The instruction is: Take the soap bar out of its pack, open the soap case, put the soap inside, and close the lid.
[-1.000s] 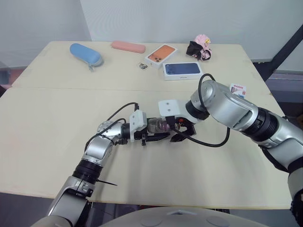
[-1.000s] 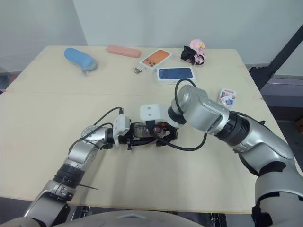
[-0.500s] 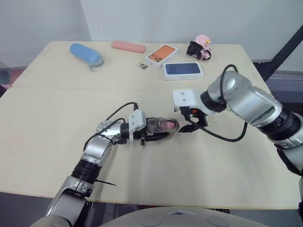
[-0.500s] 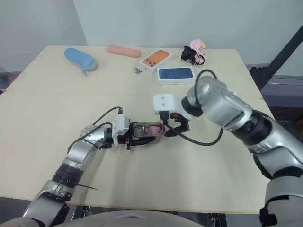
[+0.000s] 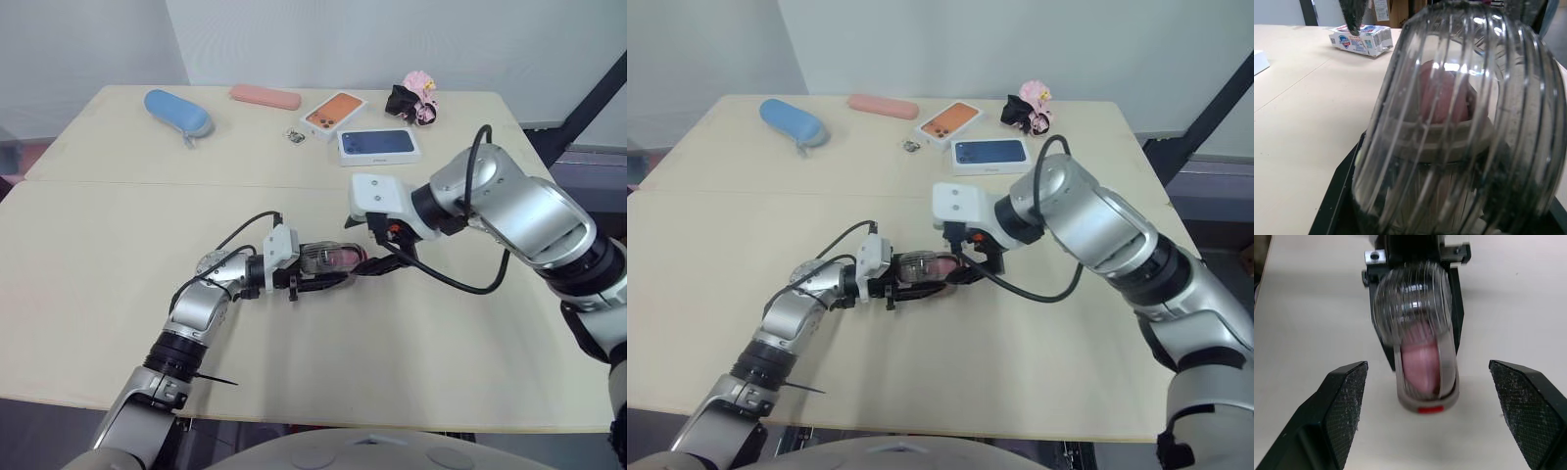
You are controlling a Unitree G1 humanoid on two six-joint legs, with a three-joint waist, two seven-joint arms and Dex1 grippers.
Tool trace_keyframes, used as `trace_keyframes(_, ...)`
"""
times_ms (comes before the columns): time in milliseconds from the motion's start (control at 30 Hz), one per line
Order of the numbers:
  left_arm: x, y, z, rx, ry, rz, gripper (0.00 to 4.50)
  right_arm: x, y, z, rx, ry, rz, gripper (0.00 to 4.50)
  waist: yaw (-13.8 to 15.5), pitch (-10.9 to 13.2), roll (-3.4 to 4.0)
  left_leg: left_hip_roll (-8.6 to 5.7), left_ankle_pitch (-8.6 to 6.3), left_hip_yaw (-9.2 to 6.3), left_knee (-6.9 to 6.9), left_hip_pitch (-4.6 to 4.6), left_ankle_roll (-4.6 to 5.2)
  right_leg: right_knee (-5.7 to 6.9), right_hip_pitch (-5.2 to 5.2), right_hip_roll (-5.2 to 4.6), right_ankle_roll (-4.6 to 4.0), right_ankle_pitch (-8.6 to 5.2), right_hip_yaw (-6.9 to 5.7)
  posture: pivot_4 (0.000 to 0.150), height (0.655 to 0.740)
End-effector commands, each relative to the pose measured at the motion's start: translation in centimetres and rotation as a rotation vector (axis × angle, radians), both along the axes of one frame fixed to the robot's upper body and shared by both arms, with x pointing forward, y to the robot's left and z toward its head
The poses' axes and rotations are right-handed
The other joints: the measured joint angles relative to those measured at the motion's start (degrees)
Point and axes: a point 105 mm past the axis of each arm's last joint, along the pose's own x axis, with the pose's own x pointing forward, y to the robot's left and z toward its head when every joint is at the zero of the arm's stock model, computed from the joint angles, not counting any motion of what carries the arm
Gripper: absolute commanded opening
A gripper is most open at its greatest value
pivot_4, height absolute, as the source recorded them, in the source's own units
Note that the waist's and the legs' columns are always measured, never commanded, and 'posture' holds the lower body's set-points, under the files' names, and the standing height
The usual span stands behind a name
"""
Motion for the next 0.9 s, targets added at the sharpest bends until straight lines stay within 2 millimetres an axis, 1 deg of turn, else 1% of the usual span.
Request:
trace_keyframes(33,0.4,0.1,1.8,-0.048,-0.046,0.014,1.93,-0.2,1.1,0.7,0.012,-0.048,0.011,4.25,0.12,0.0,0.0,0.0,0.0,0.0,0.0,0.0,0.0,0.0,0.0,0.0,0.0,0.0,0.0,0.15,0.74)
trace_keyframes(167,0.5,0.1,1.9,-0.053,-0.039,0.02,1.93,-0.5,2.1,0.5,0.009,-0.072,0.036,4.25,0.34,0.01,0.0,0.0,-0.01,0.0,-0.03,-0.02,-0.01,0.01,-0.01,0.0,0.0,0.0,0.0,0.15,0.74)
trace_keyframes(267,0.5,0.1,1.9,-0.053,-0.036,0.021,1.93,-0.5,2.4,0.4,0.003,-0.088,0.042,4.25,0.45,0.01,0.0,0.0,-0.01,0.0,-0.06,-0.02,-0.02,0.0,0.0,0.0,0.0,0.0,-0.01,0.15,0.74)
trace_keyframes(367,0.6,0.1,1.9,-0.052,-0.035,0.023,1.93,-0.3,2.8,0.5,0.001,-0.107,0.046,4.25,0.45,0.01,0.0,0.0,-0.01,0.0,-0.08,-0.02,-0.03,-0.02,0.0,0.0,0.0,0.0,-0.01,0.15,0.74)
trace_keyframes(500,0.6,0.0,1.8,-0.047,-0.035,0.024,1.93,-0.2,3.9,0.7,0.009,-0.115,0.049,4.25,0.34,0.03,0.02,0.0,-0.01,0.01,-0.11,-0.01,-0.05,-0.02,-0.02,0.0,0.0,0.0,-0.01,0.15,0.74)
trace_keyframes(700,0.7,0.1,1.8,-0.047,-0.037,0.028,1.93,0.1,4.4,0.4,0.003,-0.121,0.041,4.25,0.52,0.03,0.01,-0.02,-0.01,0.01,-0.17,-0.03,-0.06,-0.06,-0.02,0.0,0.01,0.0,-0.03,0.15,0.74)
trace_keyframes(900,0.5,0.1,1.6,-0.041,-0.04,0.03,1.93,0.4,4.3,0.0,-0.008,-0.119,0.034,4.25,0.48,0.04,0.01,-0.01,-0.01,0.0,-0.22,-0.02,-0.08,-0.07,-0.03,0.01,0.01,0.0,-0.03,0.15,0.74)
